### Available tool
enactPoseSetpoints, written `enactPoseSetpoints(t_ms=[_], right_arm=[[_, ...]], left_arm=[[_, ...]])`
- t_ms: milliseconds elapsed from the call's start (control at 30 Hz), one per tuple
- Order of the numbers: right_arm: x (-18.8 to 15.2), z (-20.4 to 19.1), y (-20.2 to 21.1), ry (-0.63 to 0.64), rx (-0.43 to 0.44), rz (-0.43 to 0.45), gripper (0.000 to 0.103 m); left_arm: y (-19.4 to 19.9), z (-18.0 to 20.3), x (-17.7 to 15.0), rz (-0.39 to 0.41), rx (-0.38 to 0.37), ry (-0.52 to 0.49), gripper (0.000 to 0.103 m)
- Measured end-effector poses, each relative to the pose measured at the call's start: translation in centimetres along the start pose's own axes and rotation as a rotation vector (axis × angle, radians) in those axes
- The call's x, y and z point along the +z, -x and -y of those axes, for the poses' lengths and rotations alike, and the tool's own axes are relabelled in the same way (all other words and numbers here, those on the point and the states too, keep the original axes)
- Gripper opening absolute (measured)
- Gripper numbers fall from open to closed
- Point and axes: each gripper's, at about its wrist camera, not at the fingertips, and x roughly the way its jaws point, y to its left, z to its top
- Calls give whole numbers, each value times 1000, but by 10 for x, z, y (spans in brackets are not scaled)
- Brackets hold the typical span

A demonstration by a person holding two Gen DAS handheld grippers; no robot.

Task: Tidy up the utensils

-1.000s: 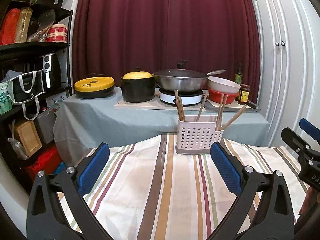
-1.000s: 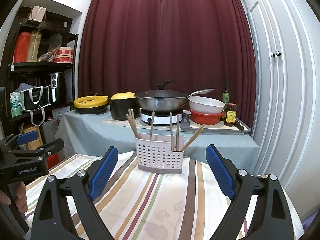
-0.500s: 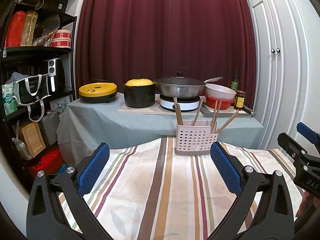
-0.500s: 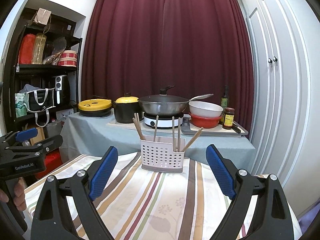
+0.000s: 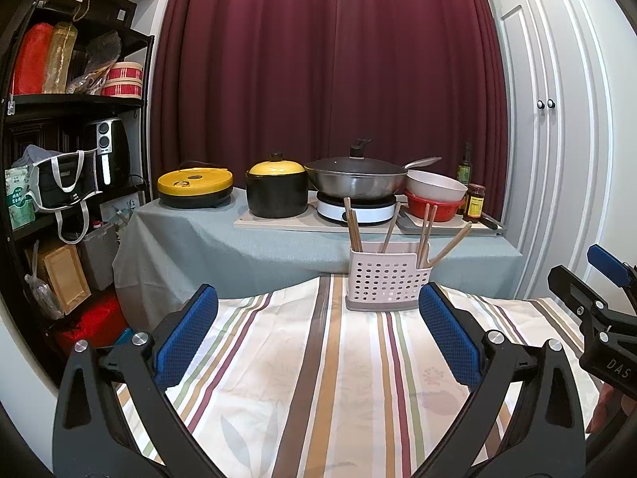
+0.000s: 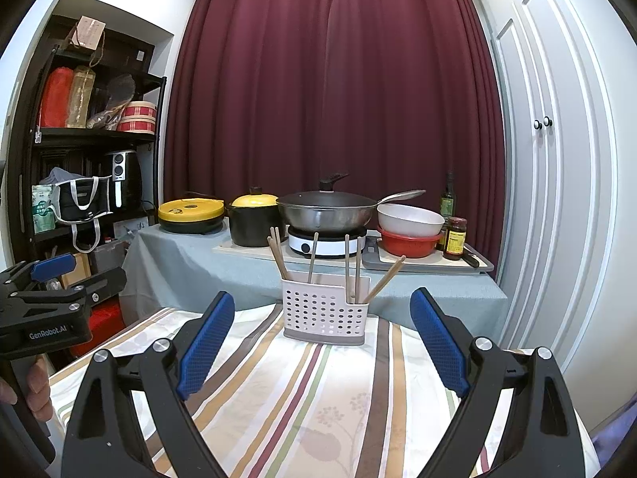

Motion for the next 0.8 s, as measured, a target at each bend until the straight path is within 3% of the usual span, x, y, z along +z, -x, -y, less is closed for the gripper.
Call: enactPoseSetpoints(t_ms=[800], right_arm=[[4, -6, 7, 8, 5, 0, 87]], left_arm=[[6, 7, 6, 12, -2, -9, 98]])
